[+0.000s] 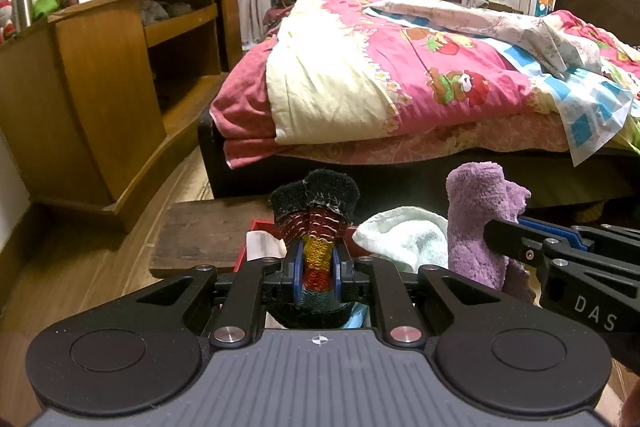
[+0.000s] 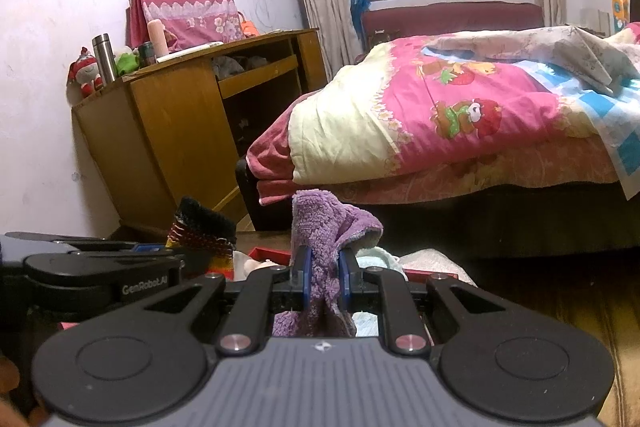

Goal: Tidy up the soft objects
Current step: 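Lift the knit sock and purple towel and carry both over the red box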

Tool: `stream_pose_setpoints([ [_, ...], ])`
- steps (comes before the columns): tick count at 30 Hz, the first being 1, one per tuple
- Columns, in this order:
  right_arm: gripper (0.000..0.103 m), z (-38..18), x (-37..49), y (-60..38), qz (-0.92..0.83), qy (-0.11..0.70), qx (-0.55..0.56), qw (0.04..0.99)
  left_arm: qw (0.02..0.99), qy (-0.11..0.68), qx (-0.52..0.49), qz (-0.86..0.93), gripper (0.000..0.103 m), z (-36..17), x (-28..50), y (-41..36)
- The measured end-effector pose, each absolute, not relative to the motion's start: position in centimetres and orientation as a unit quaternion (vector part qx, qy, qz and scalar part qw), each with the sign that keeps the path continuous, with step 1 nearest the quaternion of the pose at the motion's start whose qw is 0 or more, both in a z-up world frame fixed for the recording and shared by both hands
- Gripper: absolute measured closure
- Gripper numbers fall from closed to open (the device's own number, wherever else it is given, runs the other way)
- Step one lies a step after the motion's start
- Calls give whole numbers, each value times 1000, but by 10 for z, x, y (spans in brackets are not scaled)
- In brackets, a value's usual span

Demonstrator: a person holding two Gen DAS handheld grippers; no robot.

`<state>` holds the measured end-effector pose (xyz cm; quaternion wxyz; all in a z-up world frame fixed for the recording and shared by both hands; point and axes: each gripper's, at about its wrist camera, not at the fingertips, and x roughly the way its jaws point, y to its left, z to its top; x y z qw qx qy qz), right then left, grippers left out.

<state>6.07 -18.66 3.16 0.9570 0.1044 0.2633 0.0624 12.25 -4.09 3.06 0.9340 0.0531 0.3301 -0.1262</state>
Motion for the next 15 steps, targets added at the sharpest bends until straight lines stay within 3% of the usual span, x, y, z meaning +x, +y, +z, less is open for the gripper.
stream_pose_setpoints([
  [15,103,19,96,-192,48,284,89,954,929,342,57,-126,91,16,146,-48],
])
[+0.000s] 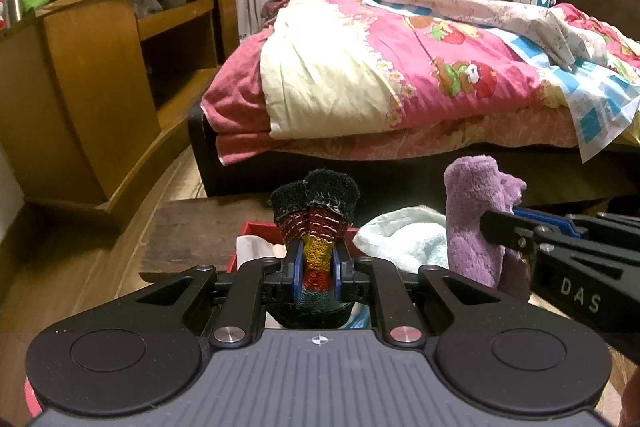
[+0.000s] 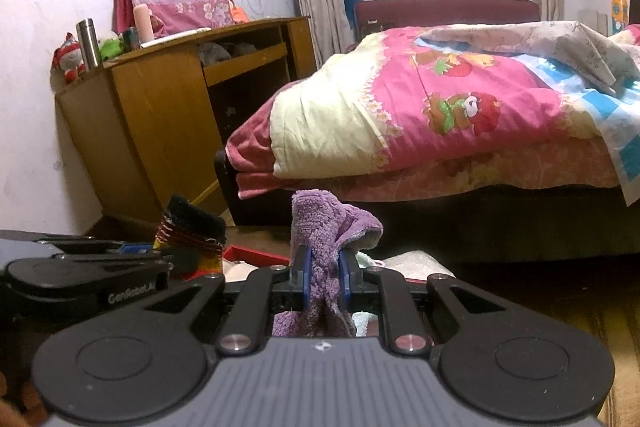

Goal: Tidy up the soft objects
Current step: 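Lift the knit sock and purple towel and carry both over the red box, then lower the sock and towel into the red box and open both grippers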

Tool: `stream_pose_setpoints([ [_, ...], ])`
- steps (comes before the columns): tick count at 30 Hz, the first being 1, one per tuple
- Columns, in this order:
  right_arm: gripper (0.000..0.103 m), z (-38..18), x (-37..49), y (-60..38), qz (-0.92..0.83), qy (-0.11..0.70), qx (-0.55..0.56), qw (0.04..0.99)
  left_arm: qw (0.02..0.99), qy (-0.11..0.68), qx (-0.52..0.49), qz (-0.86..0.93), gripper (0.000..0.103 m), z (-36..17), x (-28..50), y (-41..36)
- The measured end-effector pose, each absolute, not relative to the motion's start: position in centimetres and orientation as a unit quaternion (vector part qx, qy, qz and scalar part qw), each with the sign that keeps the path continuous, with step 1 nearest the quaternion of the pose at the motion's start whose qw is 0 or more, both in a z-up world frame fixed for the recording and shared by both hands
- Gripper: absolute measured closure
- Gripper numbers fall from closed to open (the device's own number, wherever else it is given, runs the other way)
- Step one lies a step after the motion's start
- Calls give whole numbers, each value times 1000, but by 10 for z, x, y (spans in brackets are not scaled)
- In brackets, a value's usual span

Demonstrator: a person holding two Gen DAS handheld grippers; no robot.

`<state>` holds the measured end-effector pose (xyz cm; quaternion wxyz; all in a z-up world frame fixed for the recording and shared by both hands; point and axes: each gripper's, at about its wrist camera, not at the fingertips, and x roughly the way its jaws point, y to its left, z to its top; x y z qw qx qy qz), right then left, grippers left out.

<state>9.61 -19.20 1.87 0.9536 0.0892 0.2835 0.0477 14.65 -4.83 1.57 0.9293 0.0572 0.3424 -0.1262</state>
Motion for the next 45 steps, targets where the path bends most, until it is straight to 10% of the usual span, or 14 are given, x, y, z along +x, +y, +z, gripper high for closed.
stream_pose_setpoints([
  [45,90,17,105,-190,55,296,102,948,925,361,46,-110,69,14,152,-36],
])
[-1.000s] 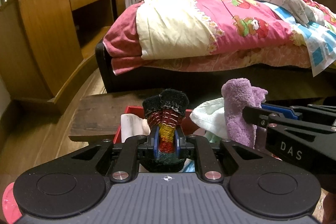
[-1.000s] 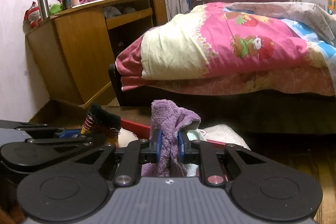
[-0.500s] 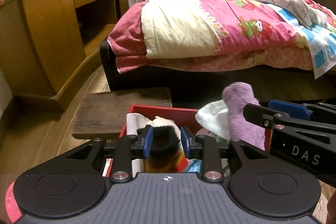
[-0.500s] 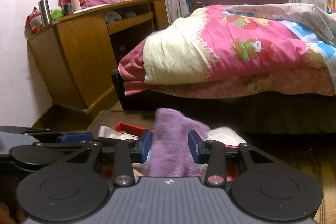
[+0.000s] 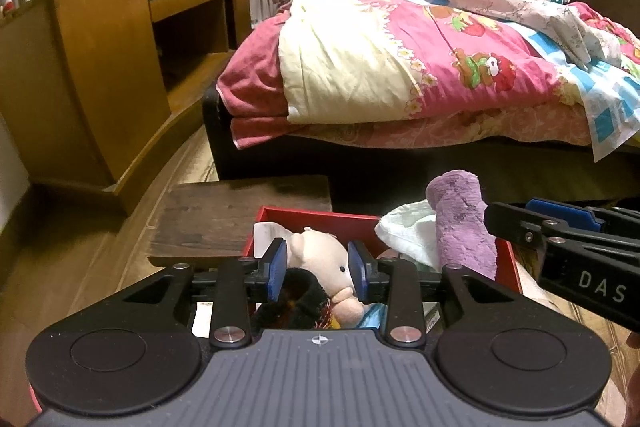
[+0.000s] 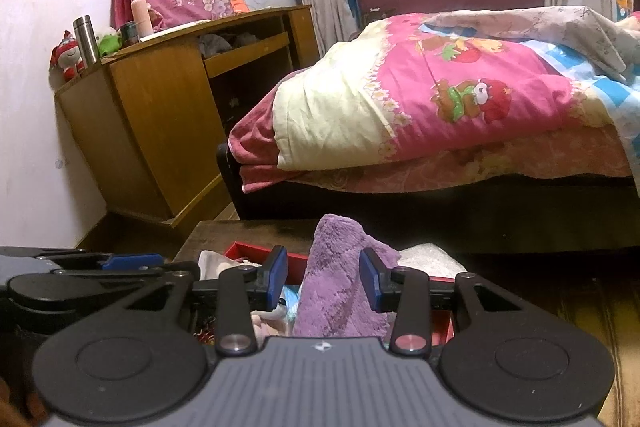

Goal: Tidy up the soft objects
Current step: 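Lower the sock and towel into the red box and open both grippers, then raise both open grippers away from the red box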

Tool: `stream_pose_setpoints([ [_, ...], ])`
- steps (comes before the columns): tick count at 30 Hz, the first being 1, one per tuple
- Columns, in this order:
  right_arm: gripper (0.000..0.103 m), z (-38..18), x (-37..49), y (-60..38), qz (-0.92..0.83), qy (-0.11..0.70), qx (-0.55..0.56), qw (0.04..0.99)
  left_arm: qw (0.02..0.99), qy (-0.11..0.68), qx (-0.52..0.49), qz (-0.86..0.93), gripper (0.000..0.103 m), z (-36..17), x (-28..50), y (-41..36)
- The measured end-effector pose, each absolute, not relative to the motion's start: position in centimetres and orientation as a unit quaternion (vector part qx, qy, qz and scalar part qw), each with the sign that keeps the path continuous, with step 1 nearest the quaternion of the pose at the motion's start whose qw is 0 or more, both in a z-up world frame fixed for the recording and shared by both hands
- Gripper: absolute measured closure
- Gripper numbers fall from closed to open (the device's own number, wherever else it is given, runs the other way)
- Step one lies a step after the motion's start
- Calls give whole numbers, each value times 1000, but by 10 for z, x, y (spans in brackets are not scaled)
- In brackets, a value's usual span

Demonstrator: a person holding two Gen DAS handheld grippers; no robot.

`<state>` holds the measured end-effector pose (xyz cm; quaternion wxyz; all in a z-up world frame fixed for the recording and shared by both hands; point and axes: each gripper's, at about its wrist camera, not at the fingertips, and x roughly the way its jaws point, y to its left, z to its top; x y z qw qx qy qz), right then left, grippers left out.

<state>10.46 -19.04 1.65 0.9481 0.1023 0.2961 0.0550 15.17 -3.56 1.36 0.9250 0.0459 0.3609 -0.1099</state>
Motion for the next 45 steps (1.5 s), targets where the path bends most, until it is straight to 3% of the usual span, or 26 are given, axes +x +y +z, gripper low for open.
stream_pose_setpoints([
  [16,90,27,77,-192,58,281,126,950,929,350,36,-114,65,28,119,-28],
  [35,90,27,29,-190,62,278,155,946,935,334,30,-119,41,41,63,-17],
  [45,83,30,5,-182,69,269,159,947,935,335,19,-117,31,40,41,-8],
])
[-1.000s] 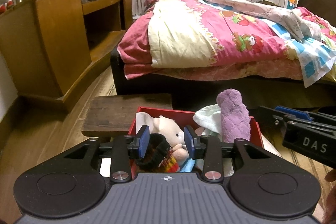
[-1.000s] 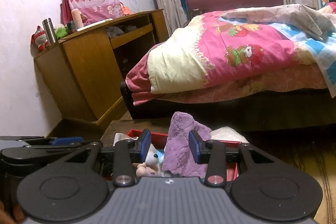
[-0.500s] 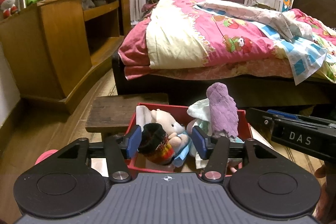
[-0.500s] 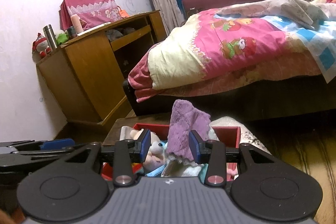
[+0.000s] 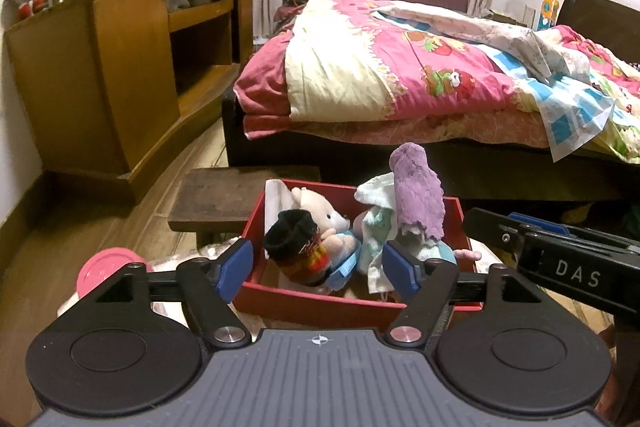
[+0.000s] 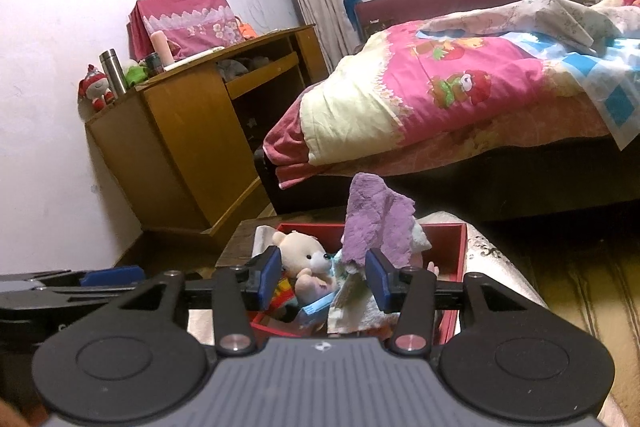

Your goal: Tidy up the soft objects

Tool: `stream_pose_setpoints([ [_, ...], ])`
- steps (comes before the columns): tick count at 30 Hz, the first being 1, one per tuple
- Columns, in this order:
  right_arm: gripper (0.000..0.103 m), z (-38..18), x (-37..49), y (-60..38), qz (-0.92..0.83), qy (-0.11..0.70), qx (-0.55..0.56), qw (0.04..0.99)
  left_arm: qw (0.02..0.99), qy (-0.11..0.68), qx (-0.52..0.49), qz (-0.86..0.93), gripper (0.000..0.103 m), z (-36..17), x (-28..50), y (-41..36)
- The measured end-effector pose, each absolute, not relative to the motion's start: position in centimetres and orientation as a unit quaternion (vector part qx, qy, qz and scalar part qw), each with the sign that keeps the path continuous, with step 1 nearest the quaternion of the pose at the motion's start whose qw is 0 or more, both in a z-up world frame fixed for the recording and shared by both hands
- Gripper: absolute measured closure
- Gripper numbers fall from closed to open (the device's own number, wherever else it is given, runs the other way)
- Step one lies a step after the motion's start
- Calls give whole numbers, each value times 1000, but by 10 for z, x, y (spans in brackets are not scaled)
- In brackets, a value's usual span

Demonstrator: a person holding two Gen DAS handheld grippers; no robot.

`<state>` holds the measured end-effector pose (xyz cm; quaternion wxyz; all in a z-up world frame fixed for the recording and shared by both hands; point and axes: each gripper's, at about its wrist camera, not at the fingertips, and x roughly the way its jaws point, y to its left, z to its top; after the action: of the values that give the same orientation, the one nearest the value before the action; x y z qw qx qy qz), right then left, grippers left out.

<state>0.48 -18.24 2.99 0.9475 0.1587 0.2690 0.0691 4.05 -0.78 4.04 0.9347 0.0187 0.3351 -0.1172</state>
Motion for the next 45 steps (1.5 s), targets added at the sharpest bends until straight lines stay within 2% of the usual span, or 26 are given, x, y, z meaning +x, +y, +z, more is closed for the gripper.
stream_pose_setpoints([
  [4,83,32,-2,-180,71,265,160,948,935,334,16,-116,26,40,33,-4],
  [11,81,33,-10,-175,74,263,160,948,935,334,17,-116,24,40,23,0],
  [22,75,35,-24,-170,73,256,168,949,936,332,8,-114,23,41,12,8],
  [45,73,33,-50,-160,79,261,182,945,937,331,-11,-108,23,38,-8,20],
])
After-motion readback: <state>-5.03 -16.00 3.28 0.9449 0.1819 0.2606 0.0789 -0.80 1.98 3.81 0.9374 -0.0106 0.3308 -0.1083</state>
